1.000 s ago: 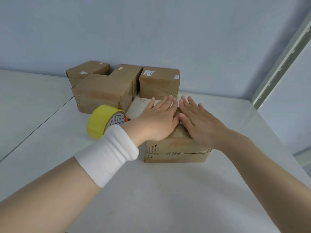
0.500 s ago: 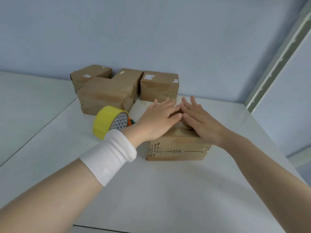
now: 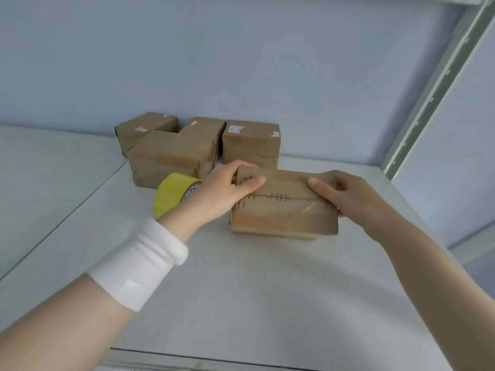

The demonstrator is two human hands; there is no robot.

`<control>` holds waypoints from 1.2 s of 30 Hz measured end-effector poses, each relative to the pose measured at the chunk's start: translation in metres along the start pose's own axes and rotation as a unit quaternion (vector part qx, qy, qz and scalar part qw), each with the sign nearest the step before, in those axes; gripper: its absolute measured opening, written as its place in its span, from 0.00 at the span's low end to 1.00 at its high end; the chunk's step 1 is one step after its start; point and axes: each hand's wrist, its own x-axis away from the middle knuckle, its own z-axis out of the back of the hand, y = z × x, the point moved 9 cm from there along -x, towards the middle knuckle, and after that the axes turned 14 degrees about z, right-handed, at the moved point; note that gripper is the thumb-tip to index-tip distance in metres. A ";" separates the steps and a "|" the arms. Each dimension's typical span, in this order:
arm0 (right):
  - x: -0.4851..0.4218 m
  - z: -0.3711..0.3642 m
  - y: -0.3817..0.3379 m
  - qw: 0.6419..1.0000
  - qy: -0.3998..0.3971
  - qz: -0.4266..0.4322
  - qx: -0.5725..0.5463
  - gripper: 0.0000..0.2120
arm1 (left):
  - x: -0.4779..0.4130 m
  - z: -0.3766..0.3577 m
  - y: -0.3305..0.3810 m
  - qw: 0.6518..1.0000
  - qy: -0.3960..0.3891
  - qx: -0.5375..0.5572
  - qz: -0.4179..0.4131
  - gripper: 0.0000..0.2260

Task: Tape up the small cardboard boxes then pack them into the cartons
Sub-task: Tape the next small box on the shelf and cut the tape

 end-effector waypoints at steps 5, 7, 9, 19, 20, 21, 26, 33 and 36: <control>-0.026 -0.005 0.006 0.989 0.005 -0.079 0.128 0.27 | -0.030 -0.001 0.011 0.992 0.043 -0.093 0.067 0.28; -0.036 -0.010 -0.008 0.981 -0.012 -0.029 0.190 0.27 | -0.034 -0.008 0.034 0.981 0.053 -0.189 0.003 0.25; -0.038 -0.025 -0.016 0.969 -0.063 0.009 0.238 0.24 | -0.036 -0.029 0.044 0.949 0.012 -0.314 -0.031 0.21; -0.028 -0.063 -0.029 0.902 -0.181 0.110 0.376 0.30 | -0.049 -0.053 0.032 0.902 -0.025 -0.428 -0.054 0.23; -0.029 -0.064 -0.027 0.899 -0.191 0.107 0.380 0.31 | -0.050 -0.053 0.029 0.900 -0.029 -0.432 -0.051 0.23; -0.030 -0.063 -0.026 0.899 -0.202 0.099 0.376 0.33 | -0.052 -0.053 0.028 0.899 -0.038 -0.433 -0.046 0.24; -0.034 -0.063 -0.025 0.911 -0.258 0.080 0.311 0.42 | -0.059 -0.054 0.027 0.893 -0.084 -0.441 -0.032 0.25; -0.031 -0.063 -0.027 0.909 -0.229 0.110 0.329 0.48 | -0.053 -0.053 0.032 0.917 -0.042 -0.391 -0.069 0.23; -0.030 -0.042 -0.034 0.974 -0.089 0.107 0.177 0.29 | -0.046 -0.022 0.034 0.994 0.013 -0.090 -0.059 0.19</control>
